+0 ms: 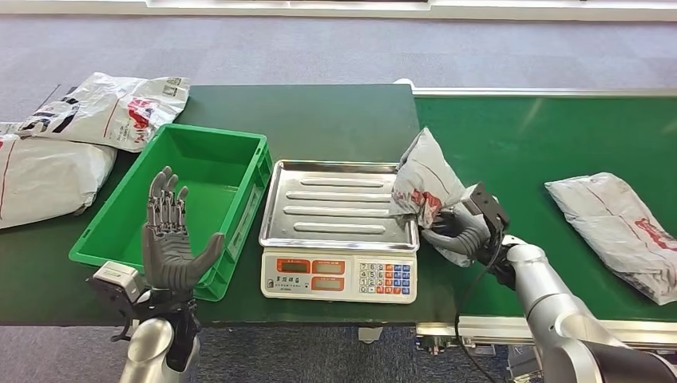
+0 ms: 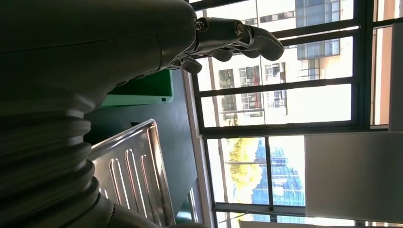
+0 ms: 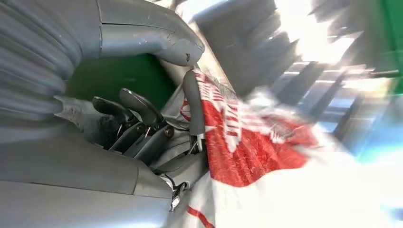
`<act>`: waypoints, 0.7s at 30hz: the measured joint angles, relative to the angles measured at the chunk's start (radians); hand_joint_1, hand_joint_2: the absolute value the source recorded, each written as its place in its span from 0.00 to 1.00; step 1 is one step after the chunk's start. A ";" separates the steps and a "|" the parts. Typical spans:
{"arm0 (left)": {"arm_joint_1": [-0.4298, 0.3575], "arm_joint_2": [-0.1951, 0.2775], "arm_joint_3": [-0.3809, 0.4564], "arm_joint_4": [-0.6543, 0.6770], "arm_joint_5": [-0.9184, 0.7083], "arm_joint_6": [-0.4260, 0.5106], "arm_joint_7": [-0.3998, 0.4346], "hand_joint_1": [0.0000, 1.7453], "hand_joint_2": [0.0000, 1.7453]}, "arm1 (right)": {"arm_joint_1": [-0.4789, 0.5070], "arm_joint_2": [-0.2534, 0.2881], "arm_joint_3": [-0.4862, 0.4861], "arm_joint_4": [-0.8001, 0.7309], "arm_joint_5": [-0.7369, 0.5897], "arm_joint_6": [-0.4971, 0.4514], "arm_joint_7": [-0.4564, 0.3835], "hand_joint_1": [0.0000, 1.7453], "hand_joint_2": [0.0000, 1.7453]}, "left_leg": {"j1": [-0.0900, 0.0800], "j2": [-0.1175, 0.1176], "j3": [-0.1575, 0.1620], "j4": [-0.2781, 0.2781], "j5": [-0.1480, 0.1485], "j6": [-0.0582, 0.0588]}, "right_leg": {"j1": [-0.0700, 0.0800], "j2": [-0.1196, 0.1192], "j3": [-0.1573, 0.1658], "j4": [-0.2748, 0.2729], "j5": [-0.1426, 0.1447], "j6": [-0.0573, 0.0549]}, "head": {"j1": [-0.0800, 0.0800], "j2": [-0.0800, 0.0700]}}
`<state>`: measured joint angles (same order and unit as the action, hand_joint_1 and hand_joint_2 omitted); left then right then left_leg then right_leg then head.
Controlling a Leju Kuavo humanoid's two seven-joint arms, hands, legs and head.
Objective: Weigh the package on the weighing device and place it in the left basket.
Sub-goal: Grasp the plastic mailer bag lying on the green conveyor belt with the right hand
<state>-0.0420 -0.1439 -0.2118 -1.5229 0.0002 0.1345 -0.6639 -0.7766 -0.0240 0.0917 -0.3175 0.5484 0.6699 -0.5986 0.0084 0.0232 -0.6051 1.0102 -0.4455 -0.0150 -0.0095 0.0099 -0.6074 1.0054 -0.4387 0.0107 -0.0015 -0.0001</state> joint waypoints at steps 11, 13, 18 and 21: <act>0.015 -0.006 0.008 -0.018 -0.017 0.012 -0.005 0.00 1.00 | 0.039 0.054 -0.004 -0.388 -0.540 0.003 -0.054 1.00 1.00 | 0.000 -0.011 -0.004 0.000 0.003 -0.001 | -0.001 -0.010 -0.001 0.001 -0.001 -0.001 | 0.000 0.000; 0.015 -0.007 0.008 -0.019 -0.020 0.012 -0.005 0.00 1.00 | 0.052 0.054 -0.009 -0.453 -0.589 0.003 -0.035 1.00 1.00 | 0.000 -0.012 -0.004 0.000 0.003 -0.001 | -0.002 -0.011 -0.001 0.001 -0.001 -0.001 | 0.000 0.000; 0.014 -0.007 0.009 -0.019 -0.021 0.007 -0.006 0.00 1.00 | 0.076 0.054 -0.032 -0.552 -0.616 0.003 -0.019 1.00 1.00 | 0.000 -0.012 -0.003 0.000 0.003 -0.001 | -0.002 -0.010 -0.001 0.001 -0.001 -0.001 | 0.000 0.000; 0.012 -0.008 0.009 -0.019 -0.022 0.002 -0.007 0.00 1.00 | 0.078 0.054 -0.038 -0.574 -0.591 0.003 0.042 1.00 1.00 | 0.000 -0.012 -0.003 0.000 0.003 -0.001 | -0.002 -0.010 -0.001 0.001 -0.001 -0.001 | 0.000 0.000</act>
<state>-0.0301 -0.1514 -0.2033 -1.5420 -0.0215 0.1361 -0.6711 -0.6984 0.0299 0.0536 -0.8918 -0.0428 0.6733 -0.5564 0.0082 0.0112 -0.6084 1.0104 -0.4422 -0.0158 -0.0116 -0.0004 -0.6080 1.0059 -0.4397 0.0100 -0.0018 -0.0001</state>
